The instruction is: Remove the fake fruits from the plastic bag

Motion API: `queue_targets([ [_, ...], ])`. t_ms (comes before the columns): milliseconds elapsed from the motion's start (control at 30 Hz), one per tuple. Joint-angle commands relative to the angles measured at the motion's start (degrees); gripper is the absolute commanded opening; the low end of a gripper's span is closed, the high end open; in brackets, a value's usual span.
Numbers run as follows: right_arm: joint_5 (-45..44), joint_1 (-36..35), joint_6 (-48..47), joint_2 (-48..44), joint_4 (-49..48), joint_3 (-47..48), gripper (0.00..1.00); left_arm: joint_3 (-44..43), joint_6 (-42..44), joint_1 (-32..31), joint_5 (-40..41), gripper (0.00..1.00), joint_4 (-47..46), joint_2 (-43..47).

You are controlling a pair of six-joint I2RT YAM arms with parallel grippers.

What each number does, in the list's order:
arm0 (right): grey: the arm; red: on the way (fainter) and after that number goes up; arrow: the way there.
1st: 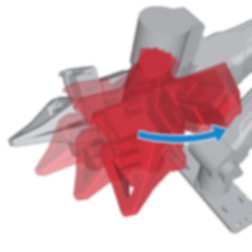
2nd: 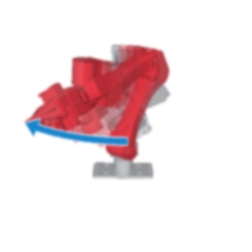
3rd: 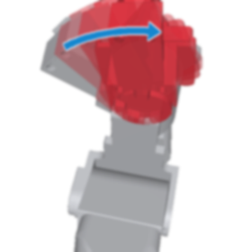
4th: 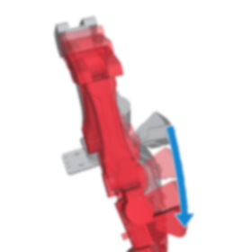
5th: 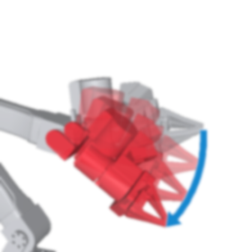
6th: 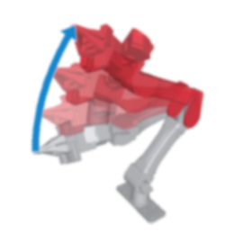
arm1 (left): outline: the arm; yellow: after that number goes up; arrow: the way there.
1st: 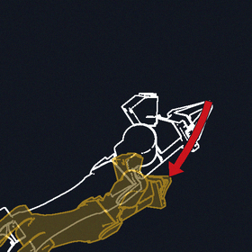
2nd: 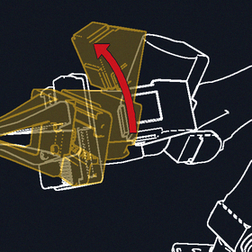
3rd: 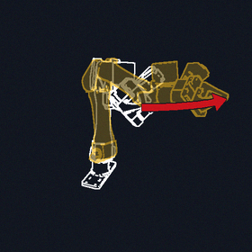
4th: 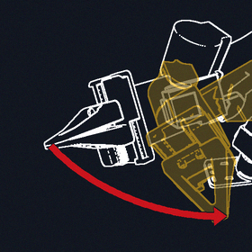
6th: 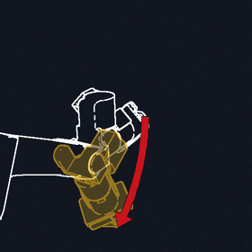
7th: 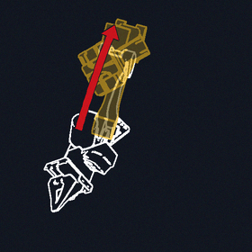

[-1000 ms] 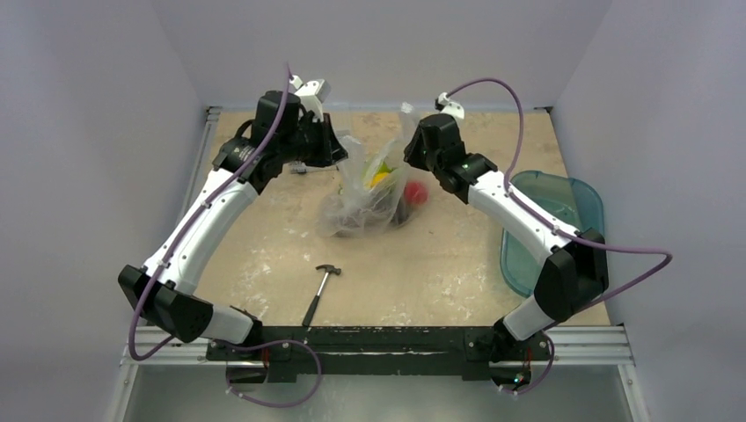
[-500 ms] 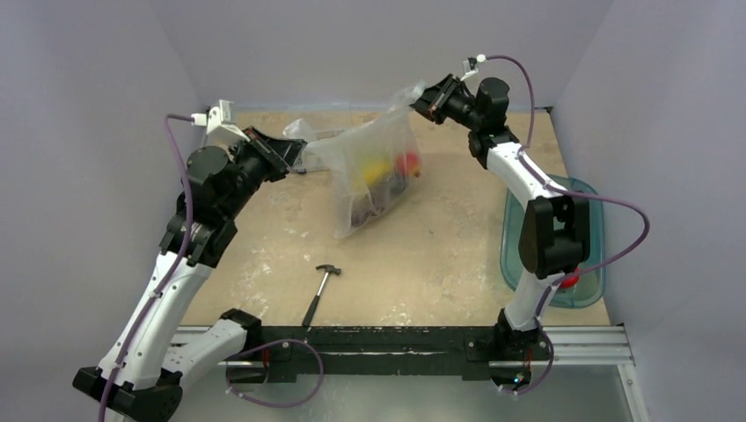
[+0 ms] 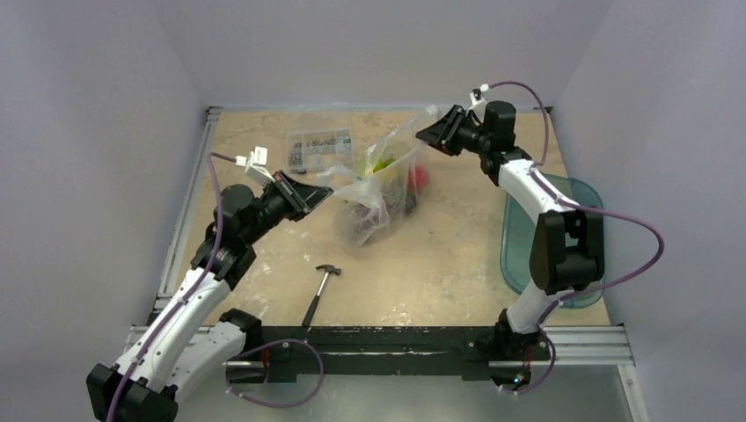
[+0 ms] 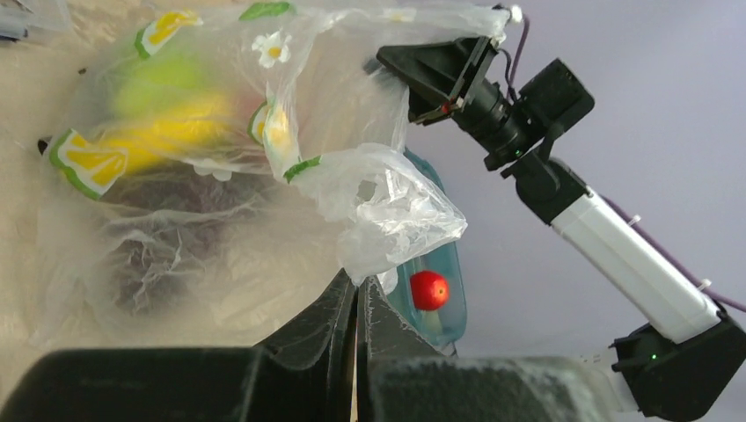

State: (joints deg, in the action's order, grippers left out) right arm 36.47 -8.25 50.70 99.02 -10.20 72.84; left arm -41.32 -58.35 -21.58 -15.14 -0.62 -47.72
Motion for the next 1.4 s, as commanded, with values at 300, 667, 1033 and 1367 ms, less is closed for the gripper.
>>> queue_targets([
  [300,-16.43,-11.21,-16.31,-15.29,16.46,-6.45,0.91,5.64,4.58,-5.35,-5.11,0.00,3.87,5.25],
  [667,-22.47,-16.86,-6.14,-20.76,7.51,-18.88,0.71,11.69,2.63,-11.20,-2.82,0.00,7.64,5.20],
  [1033,-19.97,-16.85,-9.85,-23.61,0.79,-23.25,0.00,-3.69,19.40,-11.62,-4.83,0.42,27.75,2.56],
  [1367,-17.52,-16.94,-12.24,-24.84,0.44,-24.19,0.00,-34.59,34.55,-10.49,5.01,0.87,42.91,-9.57],
])
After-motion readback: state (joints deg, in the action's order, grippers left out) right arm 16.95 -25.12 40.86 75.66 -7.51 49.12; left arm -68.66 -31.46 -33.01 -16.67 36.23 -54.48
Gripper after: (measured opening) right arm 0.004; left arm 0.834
